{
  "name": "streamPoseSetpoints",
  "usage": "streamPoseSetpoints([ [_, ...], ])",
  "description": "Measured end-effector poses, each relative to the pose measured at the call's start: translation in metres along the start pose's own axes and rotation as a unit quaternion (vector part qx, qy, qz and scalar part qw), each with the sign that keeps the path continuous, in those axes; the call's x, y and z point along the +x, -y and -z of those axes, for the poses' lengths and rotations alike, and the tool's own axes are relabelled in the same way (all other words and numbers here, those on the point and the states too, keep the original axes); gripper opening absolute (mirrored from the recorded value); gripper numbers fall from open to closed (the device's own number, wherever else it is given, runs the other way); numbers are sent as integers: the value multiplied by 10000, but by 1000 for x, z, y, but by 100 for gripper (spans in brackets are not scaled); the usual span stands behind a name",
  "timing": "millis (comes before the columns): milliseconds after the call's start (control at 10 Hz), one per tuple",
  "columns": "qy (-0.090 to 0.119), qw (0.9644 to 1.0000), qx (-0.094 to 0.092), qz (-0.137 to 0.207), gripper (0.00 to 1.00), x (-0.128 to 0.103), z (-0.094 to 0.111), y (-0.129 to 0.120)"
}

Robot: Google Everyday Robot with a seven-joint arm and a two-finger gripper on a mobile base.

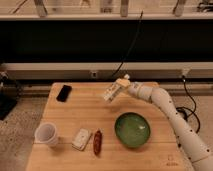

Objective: Stand the bottle upright

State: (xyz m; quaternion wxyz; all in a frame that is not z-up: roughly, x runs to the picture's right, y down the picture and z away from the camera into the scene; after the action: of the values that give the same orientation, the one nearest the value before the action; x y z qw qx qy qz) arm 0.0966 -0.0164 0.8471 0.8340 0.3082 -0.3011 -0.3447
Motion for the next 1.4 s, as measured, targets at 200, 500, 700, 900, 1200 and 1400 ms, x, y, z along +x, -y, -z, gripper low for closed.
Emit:
streamPoseSetpoints([
  [200,-25,9999,17,164,3,-3,-3,0],
  [500,-45,9992,44,403,3,-6,-6,1],
  [700,-86,9986,75,522,3,-7,-9,1],
  [900,-200,9977,101,644,3,-6,-10,3],
  [1200,-463,9953,116,843,3,-7,-12,7],
  [1400,-616,9933,130,970,3,-6,-13,12],
])
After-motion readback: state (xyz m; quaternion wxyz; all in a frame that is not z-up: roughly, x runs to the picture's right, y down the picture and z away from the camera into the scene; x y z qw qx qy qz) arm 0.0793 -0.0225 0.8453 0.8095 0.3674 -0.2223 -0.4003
